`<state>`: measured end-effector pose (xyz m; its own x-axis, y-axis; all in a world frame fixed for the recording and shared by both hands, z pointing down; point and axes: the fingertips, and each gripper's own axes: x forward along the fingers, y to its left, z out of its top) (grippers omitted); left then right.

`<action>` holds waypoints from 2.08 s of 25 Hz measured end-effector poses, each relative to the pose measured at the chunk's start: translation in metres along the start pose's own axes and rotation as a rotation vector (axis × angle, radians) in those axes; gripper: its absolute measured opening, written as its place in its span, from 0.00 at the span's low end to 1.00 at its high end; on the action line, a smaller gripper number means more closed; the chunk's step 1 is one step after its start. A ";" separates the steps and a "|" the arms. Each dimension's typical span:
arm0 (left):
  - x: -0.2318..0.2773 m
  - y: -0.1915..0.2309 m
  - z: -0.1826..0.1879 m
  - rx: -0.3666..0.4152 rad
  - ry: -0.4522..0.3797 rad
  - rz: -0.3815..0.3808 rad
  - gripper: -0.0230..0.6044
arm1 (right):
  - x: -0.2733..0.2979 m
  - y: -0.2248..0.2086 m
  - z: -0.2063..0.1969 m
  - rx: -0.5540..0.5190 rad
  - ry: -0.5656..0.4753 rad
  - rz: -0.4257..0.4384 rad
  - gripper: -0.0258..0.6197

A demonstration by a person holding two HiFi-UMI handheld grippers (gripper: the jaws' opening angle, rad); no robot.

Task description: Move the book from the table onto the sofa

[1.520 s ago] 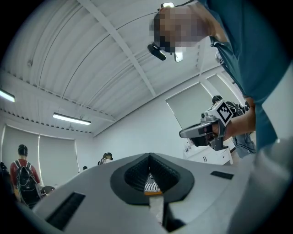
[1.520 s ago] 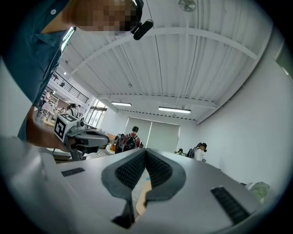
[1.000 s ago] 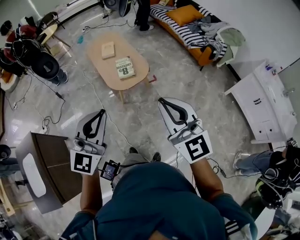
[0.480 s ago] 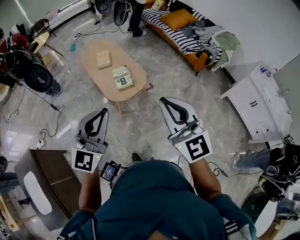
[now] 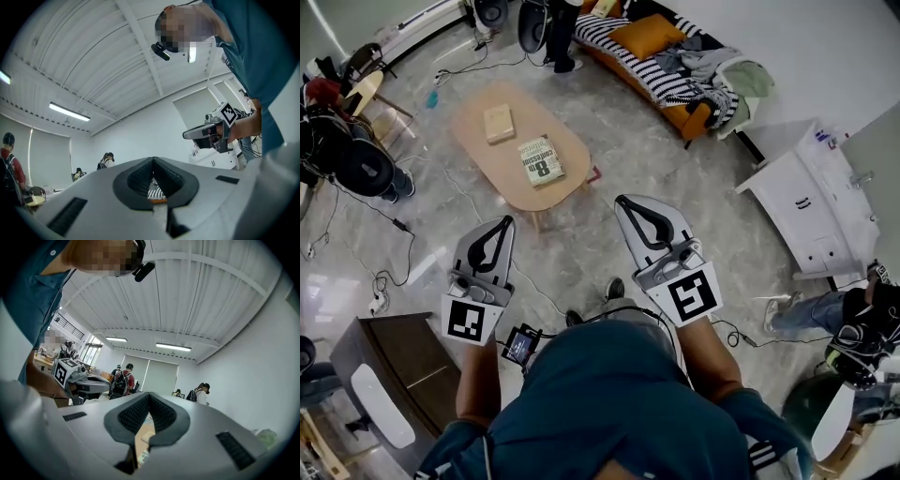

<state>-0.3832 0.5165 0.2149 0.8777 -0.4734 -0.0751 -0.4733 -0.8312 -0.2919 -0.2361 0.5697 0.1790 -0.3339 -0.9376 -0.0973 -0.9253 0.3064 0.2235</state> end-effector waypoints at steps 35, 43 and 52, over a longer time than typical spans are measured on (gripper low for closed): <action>0.156 0.121 -0.055 0.021 0.083 0.132 0.04 | 0.160 -0.147 -0.065 0.068 -0.021 0.121 0.06; 0.156 0.185 -0.078 0.003 0.053 0.108 0.04 | 0.220 -0.127 -0.063 0.030 -0.026 0.092 0.06; 0.172 0.216 -0.107 -0.024 0.069 0.097 0.04 | 0.263 -0.133 -0.084 0.033 0.011 0.102 0.06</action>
<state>-0.3425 0.2241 0.2411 0.8207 -0.5703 -0.0359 -0.5582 -0.7866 -0.2639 -0.1860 0.2683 0.2051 -0.4251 -0.9028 -0.0646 -0.8920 0.4058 0.1993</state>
